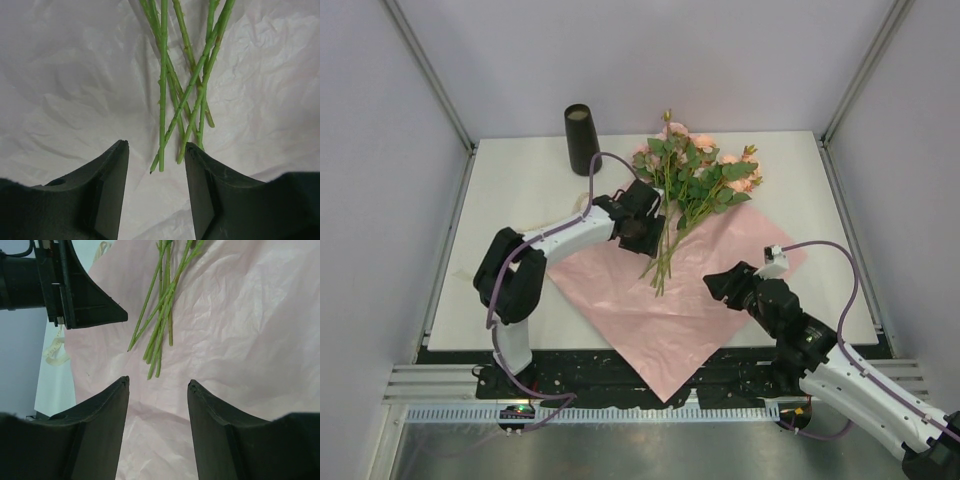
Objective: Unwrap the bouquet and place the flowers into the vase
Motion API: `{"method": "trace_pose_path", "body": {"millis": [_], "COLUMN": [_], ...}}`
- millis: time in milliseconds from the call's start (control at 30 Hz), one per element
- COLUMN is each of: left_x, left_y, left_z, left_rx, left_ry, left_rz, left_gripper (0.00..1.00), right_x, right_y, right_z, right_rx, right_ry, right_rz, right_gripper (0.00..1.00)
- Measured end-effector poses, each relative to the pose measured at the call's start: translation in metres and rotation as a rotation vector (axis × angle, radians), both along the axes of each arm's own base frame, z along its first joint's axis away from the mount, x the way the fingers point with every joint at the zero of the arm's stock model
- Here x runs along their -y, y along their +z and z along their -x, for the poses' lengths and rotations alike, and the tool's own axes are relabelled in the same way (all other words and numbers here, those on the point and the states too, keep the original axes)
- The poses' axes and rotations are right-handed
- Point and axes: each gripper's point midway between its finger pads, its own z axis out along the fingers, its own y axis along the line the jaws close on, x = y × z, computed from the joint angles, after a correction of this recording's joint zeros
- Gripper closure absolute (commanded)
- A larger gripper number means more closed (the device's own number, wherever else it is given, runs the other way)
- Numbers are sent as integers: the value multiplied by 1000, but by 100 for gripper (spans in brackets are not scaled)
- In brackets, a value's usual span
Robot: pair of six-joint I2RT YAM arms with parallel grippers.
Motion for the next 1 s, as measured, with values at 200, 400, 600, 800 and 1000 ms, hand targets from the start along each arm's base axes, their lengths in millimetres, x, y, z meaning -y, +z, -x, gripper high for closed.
{"method": "trace_pose_path", "body": {"millis": [200,400,600,800,1000], "left_x": [4,19,27,30,32], "left_y": [-22,-26,-39,-59,-58], "left_z": [-3,-18,-27,-24,-24], "left_rx": [-37,-30,-38,-67,-60], "left_ry": [-3,-8,-8,-15,-21], "left_rz": [-31,-17,-24,-51,-60], "left_gripper": [53,58,63,82,100], "right_x": [0,2,4,7,8], "right_y": [-2,-2,10,6,4], "right_z": [1,4,5,7,7], "right_rx": [2,1,41,33,29], "right_ry": [13,17,12,10,12], "right_rz": [18,19,-12,8,18], "right_gripper": [45,45,45,45,45]}}
